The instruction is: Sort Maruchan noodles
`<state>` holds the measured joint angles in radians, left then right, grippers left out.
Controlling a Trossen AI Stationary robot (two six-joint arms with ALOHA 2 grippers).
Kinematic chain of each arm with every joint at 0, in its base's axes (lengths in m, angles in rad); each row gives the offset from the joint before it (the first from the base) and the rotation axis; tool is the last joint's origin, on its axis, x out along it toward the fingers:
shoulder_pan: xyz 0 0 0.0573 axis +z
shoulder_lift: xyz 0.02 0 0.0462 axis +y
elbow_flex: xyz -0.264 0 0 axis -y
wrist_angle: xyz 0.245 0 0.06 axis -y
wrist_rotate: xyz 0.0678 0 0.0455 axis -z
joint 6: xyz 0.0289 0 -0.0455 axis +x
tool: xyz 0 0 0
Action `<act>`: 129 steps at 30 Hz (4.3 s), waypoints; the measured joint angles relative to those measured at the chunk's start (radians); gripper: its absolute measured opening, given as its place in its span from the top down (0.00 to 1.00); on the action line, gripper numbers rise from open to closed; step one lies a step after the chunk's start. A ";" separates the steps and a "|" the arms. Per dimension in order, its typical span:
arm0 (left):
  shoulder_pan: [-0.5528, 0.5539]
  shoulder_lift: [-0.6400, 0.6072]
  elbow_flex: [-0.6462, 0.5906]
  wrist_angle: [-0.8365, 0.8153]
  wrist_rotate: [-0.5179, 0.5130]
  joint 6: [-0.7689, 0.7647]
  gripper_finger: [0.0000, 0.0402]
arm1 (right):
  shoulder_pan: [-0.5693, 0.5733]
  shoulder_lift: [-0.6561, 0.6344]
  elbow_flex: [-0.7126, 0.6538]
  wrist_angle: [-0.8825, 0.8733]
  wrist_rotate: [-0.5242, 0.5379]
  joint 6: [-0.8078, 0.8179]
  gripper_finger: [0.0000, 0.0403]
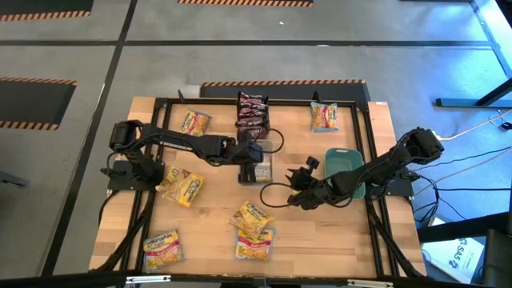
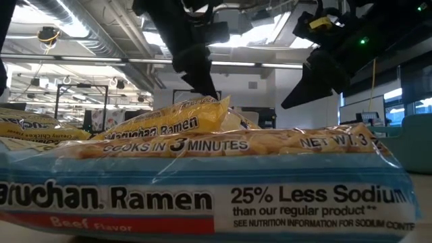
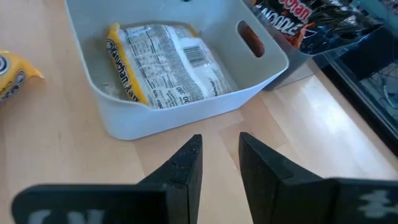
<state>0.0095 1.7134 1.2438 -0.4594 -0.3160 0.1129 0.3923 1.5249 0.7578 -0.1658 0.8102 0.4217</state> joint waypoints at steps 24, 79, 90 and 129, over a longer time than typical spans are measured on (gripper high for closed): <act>0.035 -0.003 -0.001 -0.118 0.166 0.052 0.43 | -0.157 -0.012 0.001 0.206 -0.251 -0.291 0.78; 0.157 -0.393 -0.629 0.753 0.364 0.080 0.43 | -0.537 0.485 0.605 -0.274 -0.816 -0.472 0.07; 0.158 -0.393 -0.629 0.763 0.389 0.080 0.43 | -0.537 0.497 0.605 -0.267 -0.851 -0.452 0.25; 0.158 -0.393 -0.628 0.767 0.378 0.081 0.43 | -0.538 0.452 0.597 -0.279 -0.749 -0.494 1.00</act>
<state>0.1673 1.3201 0.6154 0.3080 0.0624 0.1940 -0.1454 1.9769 1.3548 -0.4444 0.0608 -0.0723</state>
